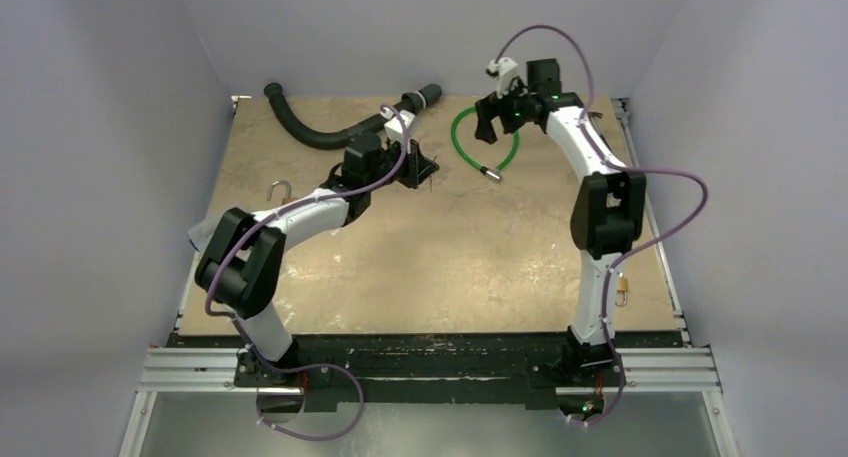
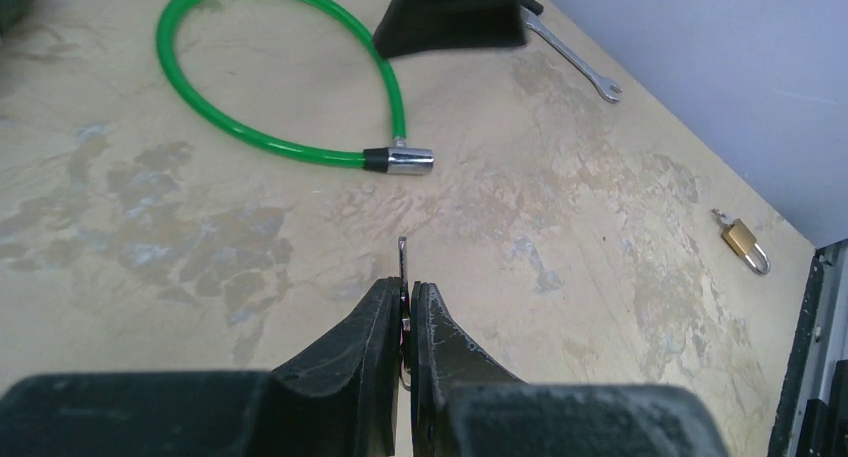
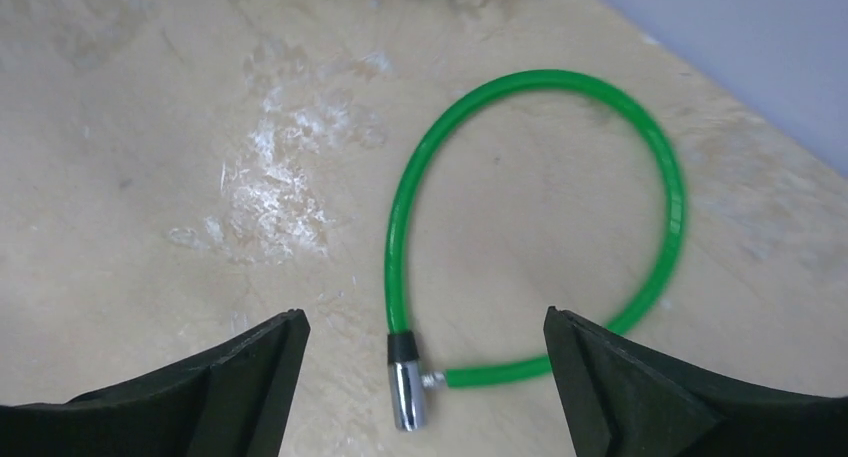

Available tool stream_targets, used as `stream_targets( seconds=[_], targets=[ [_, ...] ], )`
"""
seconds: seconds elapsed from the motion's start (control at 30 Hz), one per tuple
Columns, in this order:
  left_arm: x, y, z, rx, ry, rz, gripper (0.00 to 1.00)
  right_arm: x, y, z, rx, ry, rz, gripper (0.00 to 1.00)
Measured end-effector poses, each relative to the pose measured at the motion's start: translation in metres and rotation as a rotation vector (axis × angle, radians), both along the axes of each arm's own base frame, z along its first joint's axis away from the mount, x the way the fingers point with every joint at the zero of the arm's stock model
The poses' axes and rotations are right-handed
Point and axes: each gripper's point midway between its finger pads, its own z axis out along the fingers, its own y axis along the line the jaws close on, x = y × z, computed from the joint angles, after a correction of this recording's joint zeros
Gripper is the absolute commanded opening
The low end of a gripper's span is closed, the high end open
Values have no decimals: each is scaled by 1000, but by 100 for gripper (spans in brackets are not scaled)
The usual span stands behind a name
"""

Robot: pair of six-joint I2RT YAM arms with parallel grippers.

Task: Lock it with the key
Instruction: Place the lock at the center of the board, then place the key at the center of the board.

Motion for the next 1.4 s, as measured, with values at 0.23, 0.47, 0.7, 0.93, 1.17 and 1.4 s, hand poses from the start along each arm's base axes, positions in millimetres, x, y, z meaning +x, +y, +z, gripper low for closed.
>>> stream_targets(
  seconds=[0.23, 0.47, 0.7, 0.93, 1.17, 1.4],
  targets=[
    [20, -49, -29, -16, 53, -50, 0, -23, -60, 67, 120, -80, -141, 99],
    [46, -82, -74, -24, 117, -61, 0, -51, -68, 46, 154, -3, -176, 99],
    [68, -99, -107, -60, 159, -58, 0, -62, -69, 38, 153, 27, -181, 99],
    [87, -90, -139, -81, 220, -6, 5, -67, -70, 52, 158, 0, -178, 99],
    [108, -70, -153, -79, 234, 57, 16, -73, -74, 40, 154, 32, -187, 99],
    [116, -70, -147, -78, 210, 75, 52, -75, -74, 38, 153, 43, -188, 99]
  ],
)
